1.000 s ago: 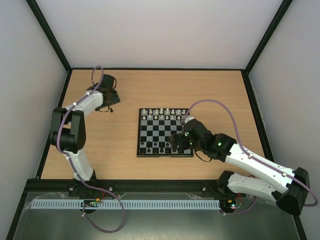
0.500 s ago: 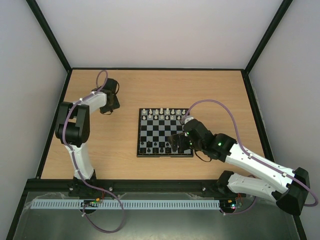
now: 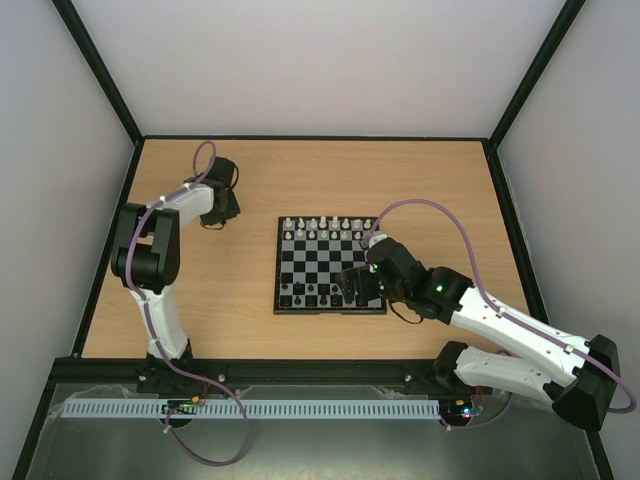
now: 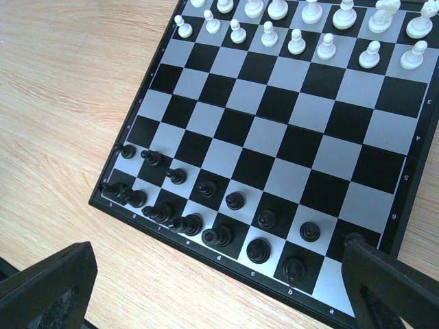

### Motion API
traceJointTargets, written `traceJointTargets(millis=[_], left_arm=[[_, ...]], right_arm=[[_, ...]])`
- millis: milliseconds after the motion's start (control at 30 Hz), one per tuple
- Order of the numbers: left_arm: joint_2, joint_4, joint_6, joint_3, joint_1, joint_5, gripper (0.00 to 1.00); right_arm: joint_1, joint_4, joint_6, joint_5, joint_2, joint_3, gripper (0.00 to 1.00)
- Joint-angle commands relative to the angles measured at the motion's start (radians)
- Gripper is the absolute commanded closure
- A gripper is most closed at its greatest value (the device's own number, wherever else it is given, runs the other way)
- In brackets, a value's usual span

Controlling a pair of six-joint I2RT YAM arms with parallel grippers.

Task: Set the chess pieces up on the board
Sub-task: Pick up the chess piece at the center of the board.

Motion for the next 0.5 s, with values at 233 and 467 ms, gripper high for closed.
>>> traceJointTargets(millis=[233,467], left_arm=[[0.0,0.0,0.005,-0.035,0.006,0.007,0.73],[0.002,0.001,0.008,-0.035,0.004,0.009,0.84]], right_arm=[[-0.005,-0.001,-0.006,-0.005,-0.01,-0.015,0.01],[-0.006,0.0,-0.006,-0.004,-0.01,-0.016,0.01]])
